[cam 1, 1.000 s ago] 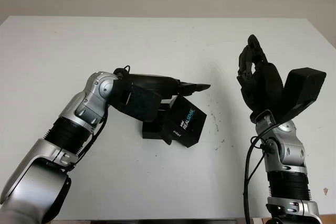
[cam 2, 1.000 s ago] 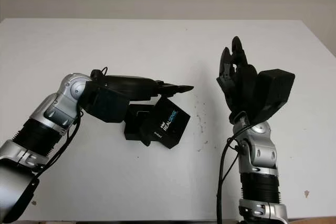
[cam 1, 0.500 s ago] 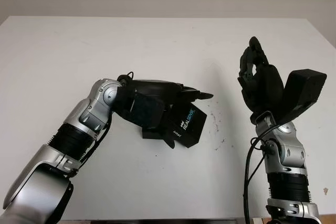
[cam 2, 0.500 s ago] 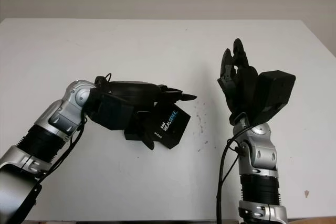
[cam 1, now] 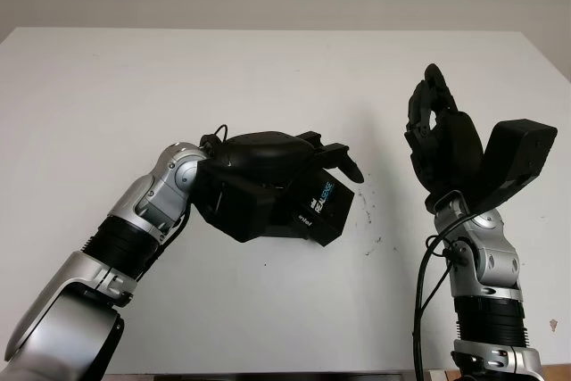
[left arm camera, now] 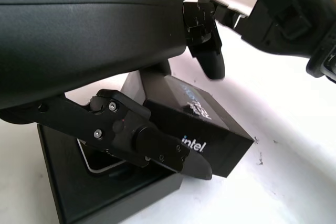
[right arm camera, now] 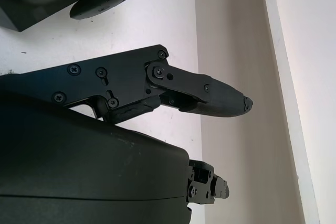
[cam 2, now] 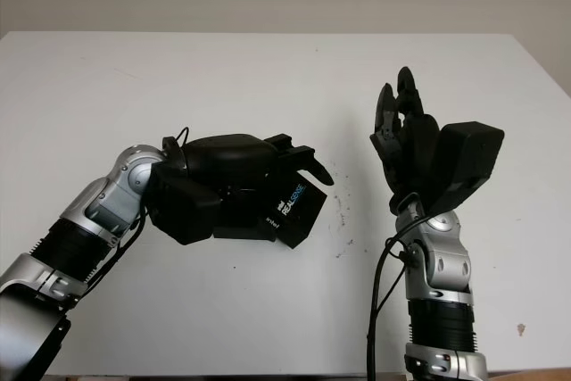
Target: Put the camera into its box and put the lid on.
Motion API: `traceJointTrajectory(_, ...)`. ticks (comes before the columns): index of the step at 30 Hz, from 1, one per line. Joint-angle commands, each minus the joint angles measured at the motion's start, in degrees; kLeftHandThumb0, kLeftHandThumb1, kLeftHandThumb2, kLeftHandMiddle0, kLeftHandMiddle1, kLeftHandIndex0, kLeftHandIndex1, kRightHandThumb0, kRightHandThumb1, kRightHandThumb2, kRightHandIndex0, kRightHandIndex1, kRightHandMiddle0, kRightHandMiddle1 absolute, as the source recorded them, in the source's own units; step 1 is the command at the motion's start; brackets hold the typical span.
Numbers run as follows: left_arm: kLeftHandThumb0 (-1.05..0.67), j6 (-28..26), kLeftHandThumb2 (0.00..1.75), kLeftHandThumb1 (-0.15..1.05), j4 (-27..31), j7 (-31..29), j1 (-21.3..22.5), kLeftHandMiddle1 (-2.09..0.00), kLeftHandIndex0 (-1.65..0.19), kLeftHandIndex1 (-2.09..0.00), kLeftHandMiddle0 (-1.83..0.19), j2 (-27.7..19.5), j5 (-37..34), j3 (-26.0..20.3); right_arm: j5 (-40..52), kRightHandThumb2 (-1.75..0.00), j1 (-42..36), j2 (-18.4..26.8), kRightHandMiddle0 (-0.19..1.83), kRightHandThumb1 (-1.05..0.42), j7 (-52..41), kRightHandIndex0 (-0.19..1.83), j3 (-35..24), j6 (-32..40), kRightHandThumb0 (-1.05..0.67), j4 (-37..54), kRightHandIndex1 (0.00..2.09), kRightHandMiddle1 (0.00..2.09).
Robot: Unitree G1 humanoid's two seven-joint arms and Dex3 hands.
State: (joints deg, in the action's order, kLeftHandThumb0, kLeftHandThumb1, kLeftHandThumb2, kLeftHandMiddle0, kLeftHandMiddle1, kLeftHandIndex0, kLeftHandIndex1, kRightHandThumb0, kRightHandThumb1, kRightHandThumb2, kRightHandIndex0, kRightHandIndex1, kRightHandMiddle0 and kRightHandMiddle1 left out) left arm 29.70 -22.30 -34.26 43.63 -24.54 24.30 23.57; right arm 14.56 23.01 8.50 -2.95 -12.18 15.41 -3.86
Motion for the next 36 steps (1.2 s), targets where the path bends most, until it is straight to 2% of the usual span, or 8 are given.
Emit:
traceJointTrajectory(1, -0.24, 1.6, 0.05, 0.91, -0.7, 1.5, -0.2, -1.81, 0.03, -1.43, -0.08, -0.6, 1.4, 0.3, 0.3, -0.6, -0.2, 0.1, -0.08, -1.05, 0.0, -0.11, -0.4, 0.1, -0.58, 1.2, 0.05, 0.05)
traceJointTrajectory(10, -0.2, 4.5, 0.05, 0.87, -1.3, 4.8, 0.3, -1.83, 0.07, -1.42, -0.04, -1.7, 7.8, 1.0, 0.2, -0.61, -0.3, 0.2, -0.09, -1.05, -0.2, -0.11, -0.4, 0.3, -0.57, 1.7, 0.05, 0.05)
traceJointTrajectory(16, -0.16, 7.0, 0.07, 0.89, -3.5, 6.3, 0.0, -1.54, -0.07, -1.51, -0.14, -1.6, 7.9, 0.7, 0.1, -0.62, -0.5, 0.2, -0.08, -1.05, -0.1, -0.1, -0.4, 0.3, -0.57, 2.0, 0.06, 0.06)
traceJointTrajectory(21, -0.18, 7.1, 0.08, 1.02, -4.4, 9.7, -0.3, -1.81, -0.11, -1.62, -0.24, -1.2, 8.1, -0.3, 0.3, -0.62, -0.3, -0.3, -0.07, -1.05, 0.4, -0.1, -0.5, 0.6, -0.56, 1.8, 0.06, 0.06)
traceJointTrajectory(26, -0.26, 4.8, 0.11, 1.05, -2.0, 12.1, -1.8, -2.06, -0.13, -1.65, -0.37, -1.2, 5.7, -2.7, -0.1, -0.63, -0.1, -0.1, -0.07, -1.05, 0.4, -0.1, 0.0, 0.4, -0.56, 1.4, 0.06, 0.06)
traceJointTrajectory(31, -0.24, -4.5, 0.1, 1.05, 3.5, 8.8, -5.6, -2.09, -0.11, -1.58, -0.55, -0.2, -3.1, -7.0, -0.4, -0.63, 0.1, 0.2, -0.06, -1.05, 0.0, -0.09, 0.1, 0.1, -0.56, 0.5, 0.06, 0.06)
traceJointTrajectory(33, -0.23, -6.7, 0.09, 1.05, 5.5, 8.2, -6.6, -2.09, -0.11, -1.55, -0.5, -0.5, -4.7, -8.1, -0.4, -0.64, 0.1, 0.4, -0.06, -1.05, -0.7, -0.09, 0.2, -0.1, -0.56, 0.4, 0.06, 0.06)
traceJointTrajectory(36, -0.24, -8.9, 0.1, 1.05, 7.7, 7.6, -7.5, -1.89, -0.1, -1.51, -0.24, -0.9, -6.1, -9.2, -0.2, -0.64, 0.2, 0.6, -0.08, -1.05, -1.5, -0.1, 0.0, -0.3, -0.56, 0.0, 0.05, 0.05)
